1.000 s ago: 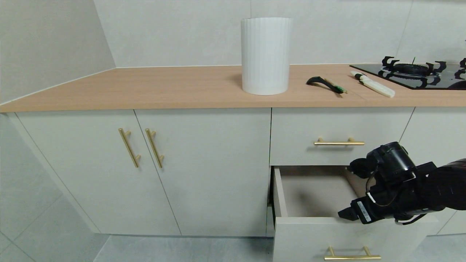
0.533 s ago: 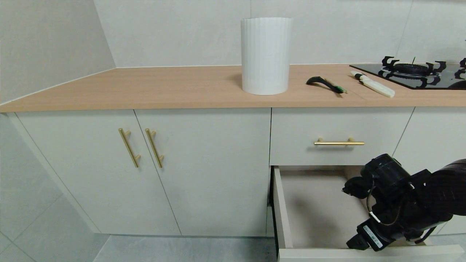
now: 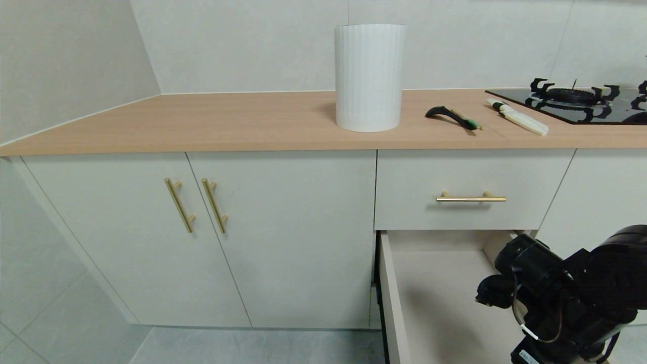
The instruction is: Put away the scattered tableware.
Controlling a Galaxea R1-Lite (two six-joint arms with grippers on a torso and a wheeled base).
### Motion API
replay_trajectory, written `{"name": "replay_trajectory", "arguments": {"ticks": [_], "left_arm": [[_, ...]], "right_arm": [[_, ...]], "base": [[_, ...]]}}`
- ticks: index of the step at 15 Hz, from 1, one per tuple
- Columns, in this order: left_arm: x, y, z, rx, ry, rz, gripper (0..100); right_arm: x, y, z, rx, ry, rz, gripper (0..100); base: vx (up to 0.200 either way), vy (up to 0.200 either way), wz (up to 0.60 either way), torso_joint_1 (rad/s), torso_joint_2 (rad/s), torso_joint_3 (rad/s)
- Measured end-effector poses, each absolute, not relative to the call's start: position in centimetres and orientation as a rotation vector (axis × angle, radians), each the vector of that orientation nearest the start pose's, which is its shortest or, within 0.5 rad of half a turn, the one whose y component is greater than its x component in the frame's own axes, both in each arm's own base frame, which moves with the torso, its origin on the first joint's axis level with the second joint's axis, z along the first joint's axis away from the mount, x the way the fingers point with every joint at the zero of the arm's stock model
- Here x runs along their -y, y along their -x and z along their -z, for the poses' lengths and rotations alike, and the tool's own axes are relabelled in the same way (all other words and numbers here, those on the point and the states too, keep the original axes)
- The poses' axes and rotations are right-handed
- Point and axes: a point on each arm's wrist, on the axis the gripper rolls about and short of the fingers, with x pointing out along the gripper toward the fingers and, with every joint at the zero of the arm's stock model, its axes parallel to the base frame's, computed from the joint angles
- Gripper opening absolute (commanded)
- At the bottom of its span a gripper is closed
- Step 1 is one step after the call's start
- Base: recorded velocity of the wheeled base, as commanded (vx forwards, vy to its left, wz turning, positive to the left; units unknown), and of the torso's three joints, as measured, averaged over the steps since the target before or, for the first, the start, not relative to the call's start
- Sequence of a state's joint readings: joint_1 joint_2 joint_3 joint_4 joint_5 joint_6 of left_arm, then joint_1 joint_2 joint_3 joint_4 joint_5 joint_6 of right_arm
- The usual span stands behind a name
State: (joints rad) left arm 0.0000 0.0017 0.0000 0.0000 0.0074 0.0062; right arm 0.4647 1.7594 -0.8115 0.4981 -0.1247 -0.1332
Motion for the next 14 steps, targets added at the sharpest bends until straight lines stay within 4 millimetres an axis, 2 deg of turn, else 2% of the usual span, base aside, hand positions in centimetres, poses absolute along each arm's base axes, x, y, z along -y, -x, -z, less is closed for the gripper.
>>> {"name": "replay_trajectory", "arguments": {"ticks": [4,8,12,14], "left_arm": [[0.0,2.3,-7.6,-0.002,-0.006,-0.007,100],[0.0,2.3,-7.6,-0.002,-0.006,-0.007,100],[0.0,2.3,-7.6,-0.002,-0.006,-0.007,100],[0.0,2.3,-7.6,-0.002,-0.006,-0.007,100]], "right_arm": [[-10.5,-20.2,-9.5,-1.4,0.596,-0.382,100],[-10.8,-20.7,-9.8,-1.394,0.556,-0.361,100],[-11.2,-23.2,-13.2,-1.195,0.271,-0.226,100],[-10.6,-23.9,-15.2,-1.057,0.165,-0.195,100]], "base": [[0.0,0.0,0.0,0.0,0.0,0.0],[0.0,0.0,0.0,0.0,0.0,0.0],[0.0,0.0,0.0,0.0,0.0,0.0],[0.0,0.0,0.0,0.0,0.0,0.0]]}}
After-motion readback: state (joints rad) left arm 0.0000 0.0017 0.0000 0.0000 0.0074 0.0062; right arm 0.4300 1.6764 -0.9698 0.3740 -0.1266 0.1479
